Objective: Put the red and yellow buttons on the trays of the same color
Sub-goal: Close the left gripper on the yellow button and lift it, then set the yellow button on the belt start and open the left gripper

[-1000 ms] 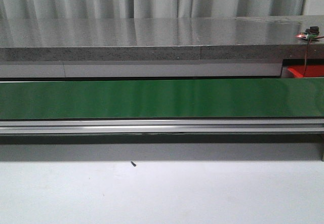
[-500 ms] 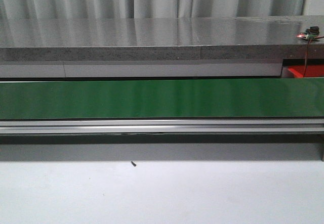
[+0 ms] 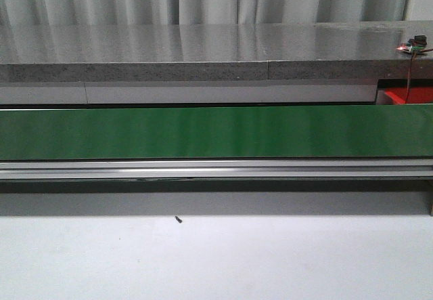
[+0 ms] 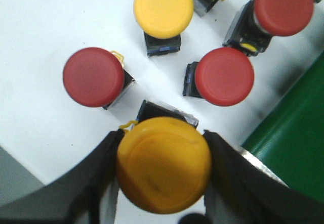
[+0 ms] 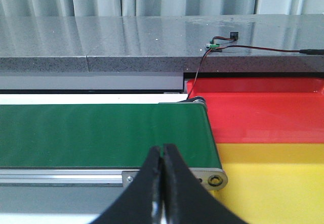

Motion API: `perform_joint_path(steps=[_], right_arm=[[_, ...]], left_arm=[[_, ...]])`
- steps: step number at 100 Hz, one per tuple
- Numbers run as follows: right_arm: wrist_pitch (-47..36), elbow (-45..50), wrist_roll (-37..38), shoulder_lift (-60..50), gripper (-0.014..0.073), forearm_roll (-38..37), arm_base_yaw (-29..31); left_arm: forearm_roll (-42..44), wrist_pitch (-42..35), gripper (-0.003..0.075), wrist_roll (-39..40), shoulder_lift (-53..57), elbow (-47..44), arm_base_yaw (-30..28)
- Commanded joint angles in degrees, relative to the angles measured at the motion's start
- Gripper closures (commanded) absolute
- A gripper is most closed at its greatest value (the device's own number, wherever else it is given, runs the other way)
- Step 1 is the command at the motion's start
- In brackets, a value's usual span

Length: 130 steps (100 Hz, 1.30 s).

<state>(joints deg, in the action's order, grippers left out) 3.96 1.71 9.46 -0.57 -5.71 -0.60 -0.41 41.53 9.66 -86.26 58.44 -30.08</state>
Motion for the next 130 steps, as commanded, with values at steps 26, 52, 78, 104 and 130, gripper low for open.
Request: perform_joint_path(steps=[26, 52, 78, 104, 130], right_arm=[[-4.6, -1.1, -0.3, -1.0, 0.0710, -0.7, 0.5], [-4.6, -1.1, -0.3, -1.0, 0.0710, -0.7, 0.5], [-4.6, -1.1, -0.3, -1.0, 0.0710, -0.7, 0.5], [-4.6, -1.1, -0.3, -1.0, 0.0710, -0.7, 0.5], [-4.6, -1.1, -0.3, -1.0, 0.0710, -0.7, 0.5]], left_arm=[[-0.5, 5.9, 0.0573, 0.3, 4.2, 10.2, 8.3], [-1.4, 5.4, 0.0573, 0.3, 0.5, 11.5, 14.1], [-3.5, 5.2, 0.0566, 0.2, -3.7, 11.5, 14.9], [-4.0, 5.2, 0.0183, -1.7, -3.9, 11.5, 14.9], [-6.7, 4.9, 0.0094, -2.4, -2.1, 11.5, 14.9]])
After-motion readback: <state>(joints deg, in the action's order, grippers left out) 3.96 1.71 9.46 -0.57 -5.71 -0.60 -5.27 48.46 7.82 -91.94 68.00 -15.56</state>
